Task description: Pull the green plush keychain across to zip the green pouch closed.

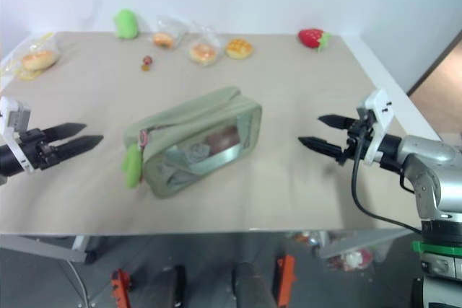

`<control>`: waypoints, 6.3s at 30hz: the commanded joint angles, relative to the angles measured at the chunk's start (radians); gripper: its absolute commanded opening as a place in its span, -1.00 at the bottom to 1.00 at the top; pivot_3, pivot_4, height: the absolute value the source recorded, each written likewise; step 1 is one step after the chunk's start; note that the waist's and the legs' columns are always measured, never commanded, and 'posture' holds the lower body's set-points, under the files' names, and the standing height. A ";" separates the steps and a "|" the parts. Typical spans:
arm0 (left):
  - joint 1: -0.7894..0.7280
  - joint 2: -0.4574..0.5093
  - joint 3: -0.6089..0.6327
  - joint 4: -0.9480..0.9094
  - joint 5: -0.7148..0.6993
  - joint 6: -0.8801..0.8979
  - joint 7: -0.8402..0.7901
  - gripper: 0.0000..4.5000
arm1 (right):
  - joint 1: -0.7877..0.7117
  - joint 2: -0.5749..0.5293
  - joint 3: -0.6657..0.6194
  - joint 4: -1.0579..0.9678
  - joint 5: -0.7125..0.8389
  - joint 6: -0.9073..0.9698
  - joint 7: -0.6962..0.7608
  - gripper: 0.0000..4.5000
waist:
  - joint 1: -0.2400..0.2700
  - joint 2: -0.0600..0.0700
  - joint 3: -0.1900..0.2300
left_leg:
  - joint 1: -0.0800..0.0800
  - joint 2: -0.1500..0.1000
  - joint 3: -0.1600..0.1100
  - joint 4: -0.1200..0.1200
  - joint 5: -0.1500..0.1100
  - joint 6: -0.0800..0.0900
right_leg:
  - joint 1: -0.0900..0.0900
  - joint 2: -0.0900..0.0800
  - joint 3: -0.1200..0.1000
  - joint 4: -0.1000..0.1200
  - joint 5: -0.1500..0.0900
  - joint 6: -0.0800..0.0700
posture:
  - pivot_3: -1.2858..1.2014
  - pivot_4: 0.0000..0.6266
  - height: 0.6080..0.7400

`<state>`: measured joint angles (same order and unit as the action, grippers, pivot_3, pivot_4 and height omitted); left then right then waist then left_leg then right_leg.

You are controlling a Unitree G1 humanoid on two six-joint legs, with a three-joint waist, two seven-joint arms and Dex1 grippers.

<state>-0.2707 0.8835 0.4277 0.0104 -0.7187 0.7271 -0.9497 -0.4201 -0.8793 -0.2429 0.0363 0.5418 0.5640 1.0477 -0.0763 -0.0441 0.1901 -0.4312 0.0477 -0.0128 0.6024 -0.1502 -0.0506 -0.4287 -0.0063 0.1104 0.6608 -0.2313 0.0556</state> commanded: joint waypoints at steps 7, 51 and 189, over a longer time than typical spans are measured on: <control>-0.223 0.006 -0.030 -0.023 -0.056 -0.005 -0.030 1.00 | -0.201 -0.039 0.056 -0.002 -0.024 -0.048 0.073 0.99 | 0.000 0.000 0.000 | -0.002 0.000 0.000 0.002 0.001 0.000 | -0.002 0.000 0.000 0.000 0.002 0.000 | 0.03 -0.52 1.00; -0.491 -0.011 -0.179 -0.156 -0.178 0.083 -0.179 1.00 | -0.757 0.249 0.613 0.276 -0.182 -0.347 0.567 -0.88 | 0.000 0.001 0.001 | -0.009 0.001 -0.006 0.002 0.001 0.000 | -0.009 0.003 -0.005 0.007 0.004 0.006 | 0.03 -0.52 1.00; -0.852 -0.131 -0.496 0.853 0.409 -0.196 -0.431 1.00 | -0.453 0.125 0.290 0.020 -0.136 -0.047 0.336 -0.98 | -0.006 0.002 0.001 | -0.010 0.001 -0.009 0.007 0.002 -0.002 | -0.013 0.006 -0.006 0.020 0.002 0.004 | 0.03 -0.52 1.00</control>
<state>-1.1243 0.7541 -0.0702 0.8908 -0.3182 0.5382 -1.3488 -0.8664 -0.7378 0.0970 0.1004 0.3754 0.5182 1.3890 -0.0819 -0.0422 0.1913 -0.4409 0.0489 -0.0215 0.6094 -0.1480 -0.0525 -0.4414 -0.0005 0.1046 0.6811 -0.2296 0.0597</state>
